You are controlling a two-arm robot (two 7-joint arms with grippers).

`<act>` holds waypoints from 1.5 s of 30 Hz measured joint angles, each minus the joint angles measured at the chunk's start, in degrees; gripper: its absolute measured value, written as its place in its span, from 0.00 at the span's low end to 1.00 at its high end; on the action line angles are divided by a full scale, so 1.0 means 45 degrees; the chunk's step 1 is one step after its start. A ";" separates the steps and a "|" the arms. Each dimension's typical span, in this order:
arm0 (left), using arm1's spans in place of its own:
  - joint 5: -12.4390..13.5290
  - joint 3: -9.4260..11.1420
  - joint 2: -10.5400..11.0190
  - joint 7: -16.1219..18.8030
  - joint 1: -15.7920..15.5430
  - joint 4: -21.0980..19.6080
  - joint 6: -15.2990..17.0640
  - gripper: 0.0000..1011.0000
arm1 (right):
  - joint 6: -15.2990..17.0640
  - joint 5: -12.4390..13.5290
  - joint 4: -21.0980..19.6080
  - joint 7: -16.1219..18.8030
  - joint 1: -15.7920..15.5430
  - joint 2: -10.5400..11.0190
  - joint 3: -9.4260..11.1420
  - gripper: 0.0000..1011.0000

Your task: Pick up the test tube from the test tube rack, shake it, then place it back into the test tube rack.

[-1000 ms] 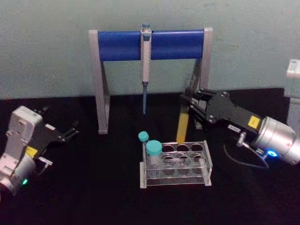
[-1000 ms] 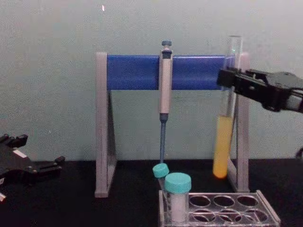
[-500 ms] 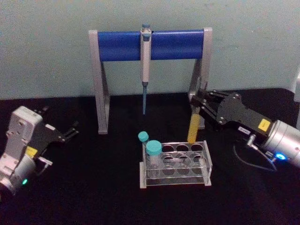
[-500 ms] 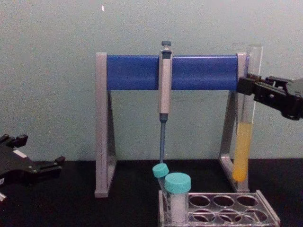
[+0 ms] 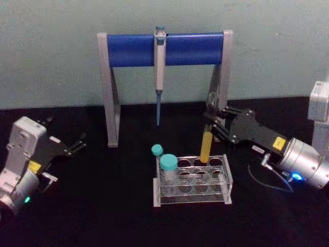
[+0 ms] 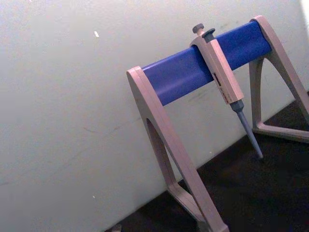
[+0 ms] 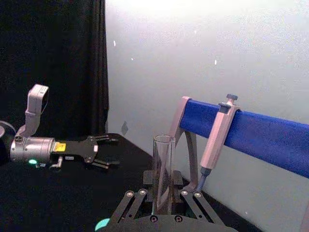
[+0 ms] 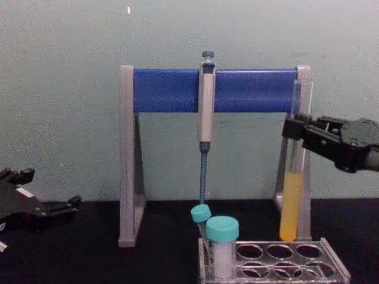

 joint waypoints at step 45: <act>0.0000 0.0000 0.0000 0.0000 0.0000 0.0000 0.0000 0.99 | 0.0277 -0.0588 0.2310 0.0489 0.1018 -0.0831 -0.0785 0.23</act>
